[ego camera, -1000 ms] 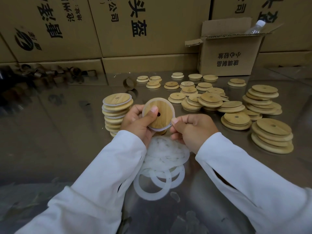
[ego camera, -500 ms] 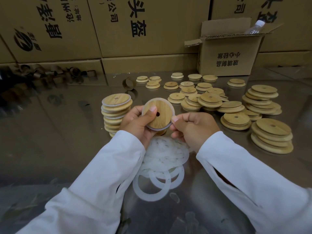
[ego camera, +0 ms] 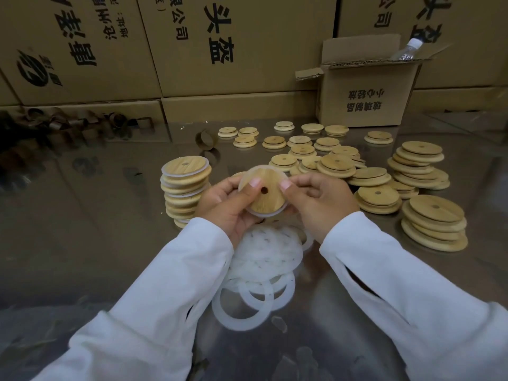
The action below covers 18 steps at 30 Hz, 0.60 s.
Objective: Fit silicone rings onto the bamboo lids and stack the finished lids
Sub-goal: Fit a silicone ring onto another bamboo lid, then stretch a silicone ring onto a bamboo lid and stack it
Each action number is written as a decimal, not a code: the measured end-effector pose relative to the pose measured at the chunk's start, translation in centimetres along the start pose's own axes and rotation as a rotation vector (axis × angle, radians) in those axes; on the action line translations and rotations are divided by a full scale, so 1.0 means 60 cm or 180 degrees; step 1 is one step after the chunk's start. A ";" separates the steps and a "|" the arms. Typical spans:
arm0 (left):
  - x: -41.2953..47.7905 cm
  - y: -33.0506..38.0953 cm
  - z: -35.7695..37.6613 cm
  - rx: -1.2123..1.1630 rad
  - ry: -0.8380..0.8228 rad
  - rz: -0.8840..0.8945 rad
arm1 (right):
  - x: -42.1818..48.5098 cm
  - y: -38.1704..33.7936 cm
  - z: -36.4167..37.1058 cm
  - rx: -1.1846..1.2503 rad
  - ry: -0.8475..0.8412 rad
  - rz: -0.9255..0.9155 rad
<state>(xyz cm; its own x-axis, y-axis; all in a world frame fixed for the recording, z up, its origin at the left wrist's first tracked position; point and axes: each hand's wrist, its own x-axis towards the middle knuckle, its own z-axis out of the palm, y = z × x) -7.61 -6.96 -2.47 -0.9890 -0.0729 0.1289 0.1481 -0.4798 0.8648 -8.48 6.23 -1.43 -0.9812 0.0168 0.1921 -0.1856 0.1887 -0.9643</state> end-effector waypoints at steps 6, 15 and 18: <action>0.006 0.000 -0.005 0.0497 0.0511 0.0282 | 0.054 0.028 -0.051 -0.0072 0.0933 0.0715; 0.014 -0.013 -0.010 0.2629 0.0755 0.0870 | 0.056 0.053 -0.055 -0.1969 0.0768 0.0469; 0.024 -0.023 -0.004 0.3614 0.0963 0.0467 | 0.058 0.045 -0.060 -0.2435 0.0680 0.0576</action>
<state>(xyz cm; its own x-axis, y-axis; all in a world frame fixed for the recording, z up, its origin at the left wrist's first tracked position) -9.26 -6.62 -3.60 -0.8995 -0.3396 0.2748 0.0235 0.5905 0.8067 -12.20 10.33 -2.73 -0.9470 0.2838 0.1504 0.1380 0.7823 -0.6074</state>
